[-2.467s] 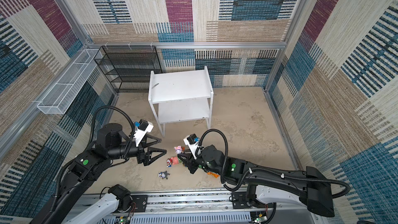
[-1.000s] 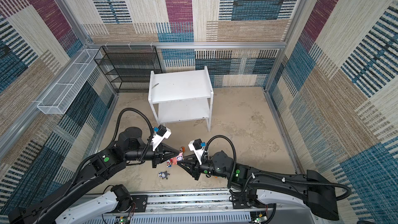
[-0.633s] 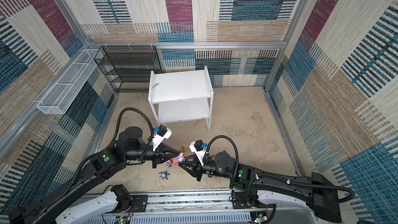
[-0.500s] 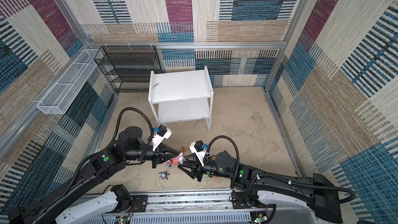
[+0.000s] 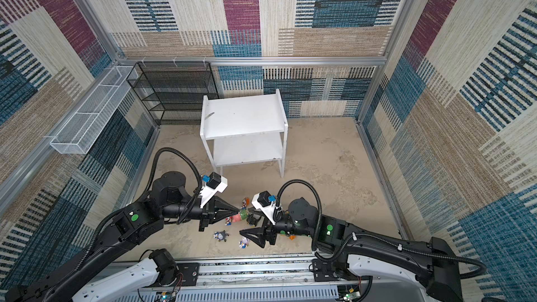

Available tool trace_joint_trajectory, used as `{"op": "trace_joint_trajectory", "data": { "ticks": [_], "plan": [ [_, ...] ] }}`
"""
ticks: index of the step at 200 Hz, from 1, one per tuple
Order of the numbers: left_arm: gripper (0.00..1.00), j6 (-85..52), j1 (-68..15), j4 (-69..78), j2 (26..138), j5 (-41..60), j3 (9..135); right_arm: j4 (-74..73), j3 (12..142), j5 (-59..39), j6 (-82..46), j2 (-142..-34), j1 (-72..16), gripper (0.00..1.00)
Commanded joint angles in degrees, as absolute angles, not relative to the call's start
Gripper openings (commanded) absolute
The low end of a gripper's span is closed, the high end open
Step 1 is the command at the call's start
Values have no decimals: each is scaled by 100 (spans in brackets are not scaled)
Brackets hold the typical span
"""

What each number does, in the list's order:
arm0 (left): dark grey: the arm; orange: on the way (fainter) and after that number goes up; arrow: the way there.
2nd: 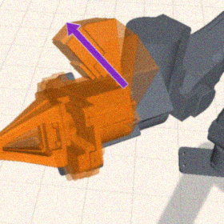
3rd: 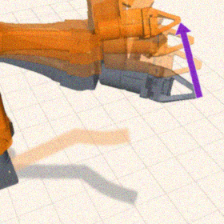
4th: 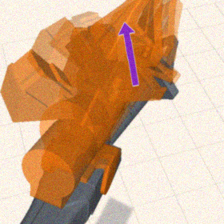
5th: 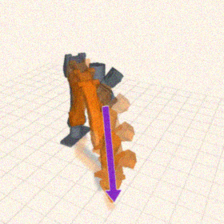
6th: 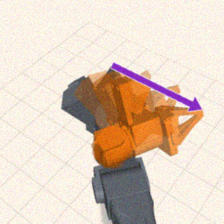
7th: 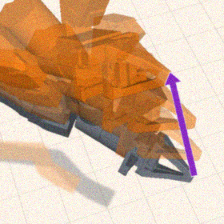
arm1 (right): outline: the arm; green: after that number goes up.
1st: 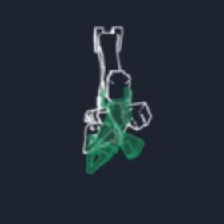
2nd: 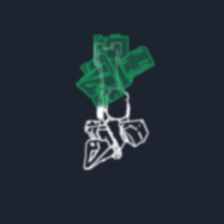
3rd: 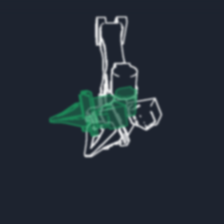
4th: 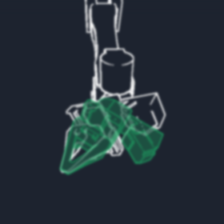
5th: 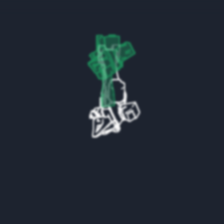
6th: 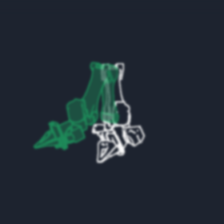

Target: Place and organize the plastic toys onto the shelf

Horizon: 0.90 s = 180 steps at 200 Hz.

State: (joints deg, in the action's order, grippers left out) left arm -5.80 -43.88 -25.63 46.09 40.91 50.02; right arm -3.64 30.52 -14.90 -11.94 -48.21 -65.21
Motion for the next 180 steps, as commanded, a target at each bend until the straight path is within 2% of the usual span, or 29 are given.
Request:
{"op": "trace_joint_trajectory", "data": {
  "ticks": [1, 41, 75, 78, 84, 95, 99, 105, 129, 160, 180],
  "plan": [
    [0, -88, -4381, -2773, 4573, 4356, 5071, -162, 3232, -1864, -981, -4881, -6486, 84],
    [0, -51, -4385, -2906, 4538, 3949, 5072, 62, 3343, -1685, -903, -5237, -6390, 84],
    [0, -337, -4381, -3089, 4390, 2600, 5058, -73, 3033, -1807, -1198, -5478, -6390, 84],
    [4, -353, -4382, -3111, 4389, 2494, 5061, -78, 2995, -1821, -1241, -5499, -6390, 84],
    [30, -402, -4382, -3169, 4373, 2266, 5071, -101, 2950, -1849, -1315, -5557, -6409, 84],
    [63, -539, -4381, -3272, 4344, 1794, 5083, -125, 2856, -1804, -1419, -5654, -6555, 84],
    [72, -571, -4385, -3305, 4342, 1653, 5082, -123, 2834, -1735, -1439, -5699, -6653, 84],
    [79, -616, -4385, -3353, 4329, 1424, 5080, -128, 2819, -1618, -1460, -5779, -6837, 84],
    [88, -714, -4379, -3490, 4298, 692, 5089, -270, 2795, -1604, -1710, -6238, -7229, 82],
    [90, -888, -4369, -3726, 4290, -31, 5125, -743, 2838, -1605, -2017, -6905, -7507, 78],
    [91, -1007, -4369, -3949, 4192, -444, 5135, -588, 3198, -1249, -2113, -7514, -7629, 74]
  ]
}}
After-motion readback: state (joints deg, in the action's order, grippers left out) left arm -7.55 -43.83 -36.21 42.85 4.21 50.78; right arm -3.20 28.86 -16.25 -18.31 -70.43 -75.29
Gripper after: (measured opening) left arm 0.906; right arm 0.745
